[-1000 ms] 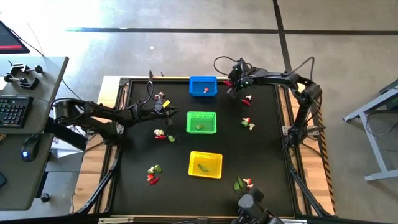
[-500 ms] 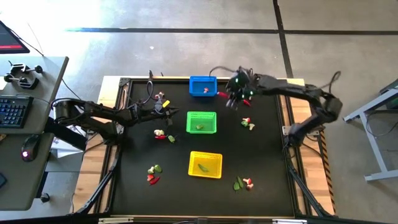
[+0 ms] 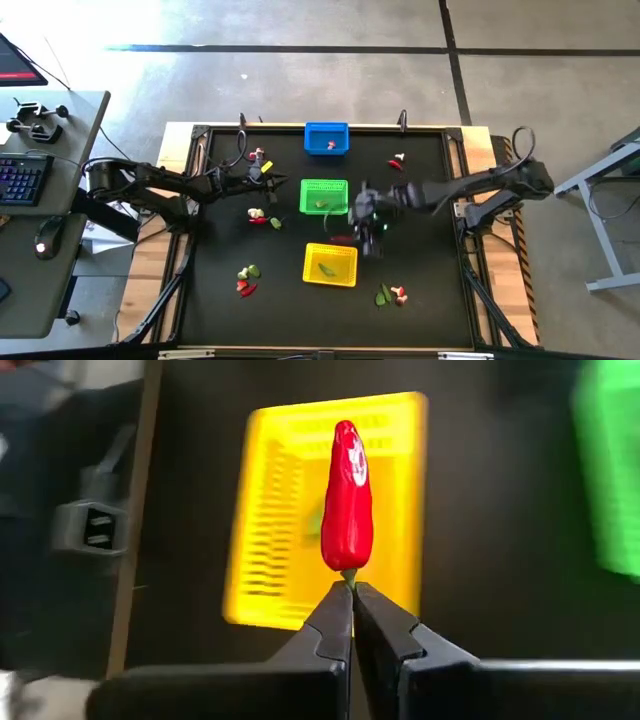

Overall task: Sort produce into baskets
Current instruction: Put the red chili pepper into the yellow bin, then put the green Mushroom into the blue bin

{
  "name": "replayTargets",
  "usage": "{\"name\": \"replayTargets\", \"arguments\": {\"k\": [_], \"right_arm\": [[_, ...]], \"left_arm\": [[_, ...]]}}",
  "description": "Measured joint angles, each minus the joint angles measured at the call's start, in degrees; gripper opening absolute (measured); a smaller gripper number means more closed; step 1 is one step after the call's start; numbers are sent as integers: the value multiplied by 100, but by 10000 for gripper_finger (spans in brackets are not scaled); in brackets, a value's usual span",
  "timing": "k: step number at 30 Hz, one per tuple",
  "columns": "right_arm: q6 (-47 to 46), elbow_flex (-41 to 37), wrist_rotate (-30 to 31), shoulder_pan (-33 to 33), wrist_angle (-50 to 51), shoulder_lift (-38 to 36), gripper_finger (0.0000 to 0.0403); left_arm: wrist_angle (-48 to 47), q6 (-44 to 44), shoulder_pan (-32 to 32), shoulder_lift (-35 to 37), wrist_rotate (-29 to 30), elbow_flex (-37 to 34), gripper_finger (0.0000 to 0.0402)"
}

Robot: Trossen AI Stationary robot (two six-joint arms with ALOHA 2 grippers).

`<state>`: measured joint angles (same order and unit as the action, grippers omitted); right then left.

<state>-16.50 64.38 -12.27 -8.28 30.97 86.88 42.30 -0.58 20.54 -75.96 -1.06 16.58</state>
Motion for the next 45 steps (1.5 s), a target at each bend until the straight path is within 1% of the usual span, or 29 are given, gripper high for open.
{"name": "replayTargets", "arguments": {"k": [5,10,15,20,23,28,30,32,35,37,40,41,43,45], "right_arm": [[-342,0,-268,-279,-553,540,0],[-396,0,-281,-231,-567,996,0],[-301,0,-325,-99,-600,1222,0],[-230,0,-317,18,-603,1299,4],[-142,0,-303,49,-631,1299,23],[-131,0,-288,80,-652,1299,76],[17,0,-284,80,-648,1299,94],[211,0,-293,80,-642,1275,103],[450,0,-285,118,-568,1070,88],[517,3,-256,192,-411,807,62],[793,7,94,346,10,377,14],[916,7,256,403,134,238,8],[1108,-38,577,533,293,29,13],[1326,-236,644,716,180,-121,15]], "left_arm": [[-13,81,8,0,0,0,0],[-87,82,8,0,0,0,0],[-122,81,6,0,3,0,0],[-122,75,6,0,17,0,0],[-127,73,6,0,24,0,0],[-134,99,6,0,22,0,0],[-138,139,6,0,22,0,0],[-138,219,6,0,22,0,0],[-138,280,6,0,-12,0,0],[-149,278,6,1,-106,0,0],[-501,301,6,2,-358,89,0],[-696,329,6,2,-423,154,0],[-1236,470,-15,2,-489,346,0],[-1808,624,-64,2,-512,559,0]]}}
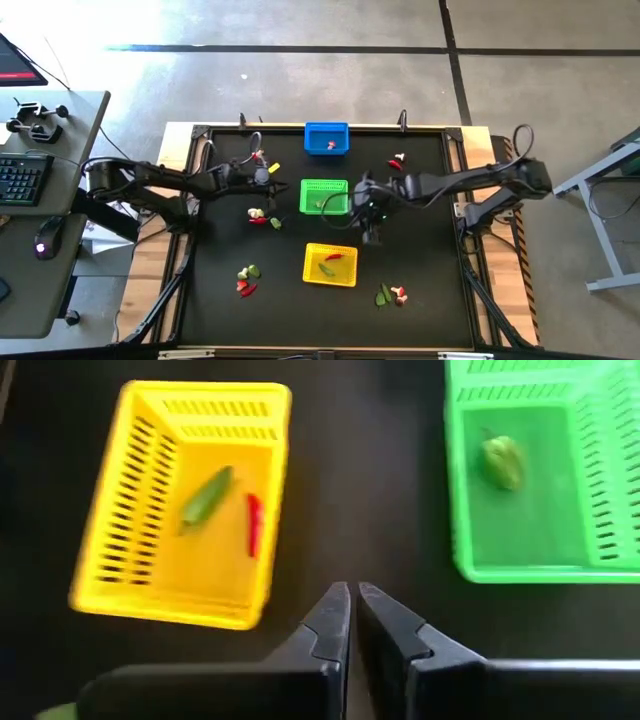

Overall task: Sort produce into baskets
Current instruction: Put the green Mushroom into the blue bin

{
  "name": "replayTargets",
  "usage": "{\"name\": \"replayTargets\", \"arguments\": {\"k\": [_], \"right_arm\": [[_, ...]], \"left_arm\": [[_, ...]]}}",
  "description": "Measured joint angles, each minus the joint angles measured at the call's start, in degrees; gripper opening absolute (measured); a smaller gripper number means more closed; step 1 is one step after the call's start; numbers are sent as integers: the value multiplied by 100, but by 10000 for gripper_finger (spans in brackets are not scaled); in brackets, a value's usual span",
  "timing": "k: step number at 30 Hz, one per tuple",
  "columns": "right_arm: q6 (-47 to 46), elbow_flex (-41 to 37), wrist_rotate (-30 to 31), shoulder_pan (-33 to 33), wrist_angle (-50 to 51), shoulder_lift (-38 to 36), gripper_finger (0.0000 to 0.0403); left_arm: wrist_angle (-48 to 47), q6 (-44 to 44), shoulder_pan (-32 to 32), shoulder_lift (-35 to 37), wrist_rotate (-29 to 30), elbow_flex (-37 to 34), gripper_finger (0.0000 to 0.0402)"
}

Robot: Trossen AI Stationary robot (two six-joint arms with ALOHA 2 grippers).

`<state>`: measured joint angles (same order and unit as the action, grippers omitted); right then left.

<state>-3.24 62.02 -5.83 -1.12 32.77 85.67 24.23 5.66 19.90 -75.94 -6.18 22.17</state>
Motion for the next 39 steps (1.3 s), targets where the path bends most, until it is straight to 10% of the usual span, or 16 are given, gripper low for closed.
{"name": "replayTargets", "arguments": {"k": [15,24,39], "right_arm": [[23,-2782,-205,1021,-3960,-1064,0],[-128,-3377,381,1024,-4561,-1609,0],[-143,-3379,377,1020,-4594,-1605,0]], "left_arm": [[-4450,797,-585,0,-32,1897,0],[-6349,912,-1001,3,-88,2190,32],[-6729,1364,-1135,-281,757,2179,139]]}}
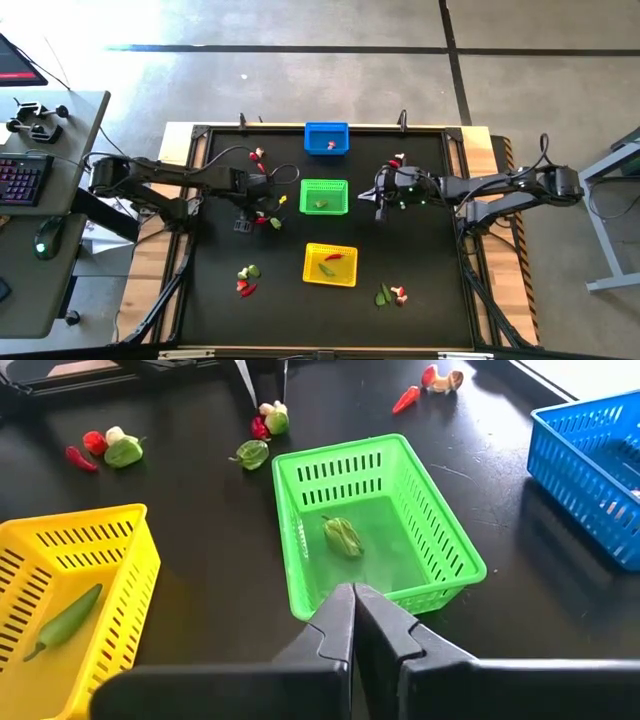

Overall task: Sort produce into baskets
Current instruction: Put the green Mushroom into the blue bin

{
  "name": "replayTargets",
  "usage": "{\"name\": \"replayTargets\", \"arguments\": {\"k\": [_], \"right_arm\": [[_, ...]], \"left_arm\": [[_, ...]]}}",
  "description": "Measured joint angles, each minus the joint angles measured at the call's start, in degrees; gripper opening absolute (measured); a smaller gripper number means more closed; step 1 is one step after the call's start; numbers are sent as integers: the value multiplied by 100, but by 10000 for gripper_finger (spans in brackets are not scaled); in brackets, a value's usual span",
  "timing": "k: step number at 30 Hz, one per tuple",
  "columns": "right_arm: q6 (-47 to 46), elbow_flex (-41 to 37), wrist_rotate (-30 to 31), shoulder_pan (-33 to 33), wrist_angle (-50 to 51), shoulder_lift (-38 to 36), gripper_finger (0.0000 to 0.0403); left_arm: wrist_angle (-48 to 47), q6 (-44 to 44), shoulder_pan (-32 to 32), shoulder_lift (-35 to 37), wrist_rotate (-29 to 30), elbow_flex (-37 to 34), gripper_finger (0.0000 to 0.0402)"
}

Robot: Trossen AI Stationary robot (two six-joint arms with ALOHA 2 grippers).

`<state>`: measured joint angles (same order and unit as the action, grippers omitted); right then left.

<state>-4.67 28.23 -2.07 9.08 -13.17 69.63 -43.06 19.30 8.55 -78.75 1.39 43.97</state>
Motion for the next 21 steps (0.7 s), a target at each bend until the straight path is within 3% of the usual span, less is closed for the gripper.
{"name": "replayTargets", "arguments": {"k": [11,21], "right_arm": [[0,0,-2,-1,2,2,0],[15,0,-2,-2,0,2,0]], "left_arm": [[104,330,60,-695,107,-4,136],[139,736,77,-723,165,70,47]]}}
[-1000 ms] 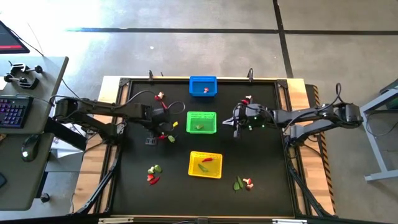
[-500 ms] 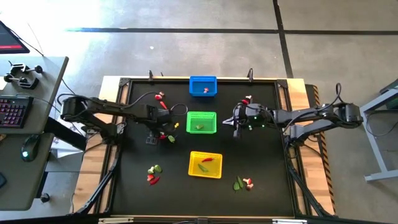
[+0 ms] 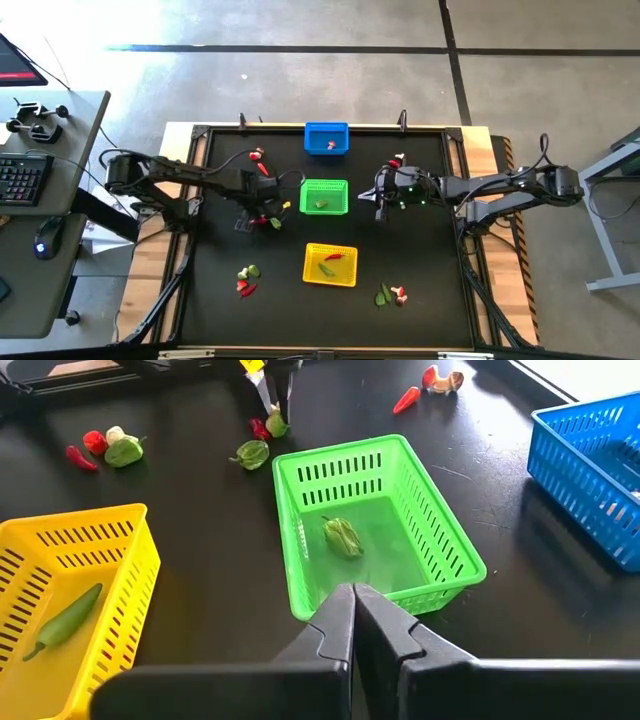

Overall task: Sort produce into baskets
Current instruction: Put the green Mushroom into the blue bin

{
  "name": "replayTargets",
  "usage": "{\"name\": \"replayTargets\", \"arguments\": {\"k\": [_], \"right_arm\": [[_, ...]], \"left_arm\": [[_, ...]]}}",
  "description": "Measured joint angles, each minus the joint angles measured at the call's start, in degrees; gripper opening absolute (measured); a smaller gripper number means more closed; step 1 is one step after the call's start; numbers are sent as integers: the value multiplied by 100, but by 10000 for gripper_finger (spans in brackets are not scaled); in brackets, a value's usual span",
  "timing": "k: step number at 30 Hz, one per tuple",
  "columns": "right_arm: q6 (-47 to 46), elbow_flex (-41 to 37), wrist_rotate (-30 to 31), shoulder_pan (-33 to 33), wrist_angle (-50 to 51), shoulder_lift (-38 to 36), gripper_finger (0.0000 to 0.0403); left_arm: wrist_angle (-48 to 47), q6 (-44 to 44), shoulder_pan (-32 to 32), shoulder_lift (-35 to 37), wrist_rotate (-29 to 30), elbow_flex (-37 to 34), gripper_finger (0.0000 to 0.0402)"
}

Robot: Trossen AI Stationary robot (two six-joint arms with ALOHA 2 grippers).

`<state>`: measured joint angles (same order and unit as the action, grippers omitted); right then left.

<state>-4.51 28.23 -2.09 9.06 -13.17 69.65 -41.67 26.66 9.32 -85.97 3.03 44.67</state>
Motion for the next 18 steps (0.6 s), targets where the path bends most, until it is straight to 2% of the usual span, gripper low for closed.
{"name": "replayTargets", "arguments": {"k": [4,8,12,15,18], "right_arm": [[0,0,0,0,-4,0,0],[0,2,0,0,-4,0,0],[1,2,14,0,-24,0,0],[2,3,42,0,-67,0,0],[2,4,52,2,-97,0,0]], "left_arm": [[130,107,223,0,228,300,21],[456,-26,728,0,243,809,18],[1111,-625,1430,-78,-105,1333,18],[1347,-691,1852,-367,-311,1818,18],[1413,-393,2105,-897,-275,2456,17]]}}
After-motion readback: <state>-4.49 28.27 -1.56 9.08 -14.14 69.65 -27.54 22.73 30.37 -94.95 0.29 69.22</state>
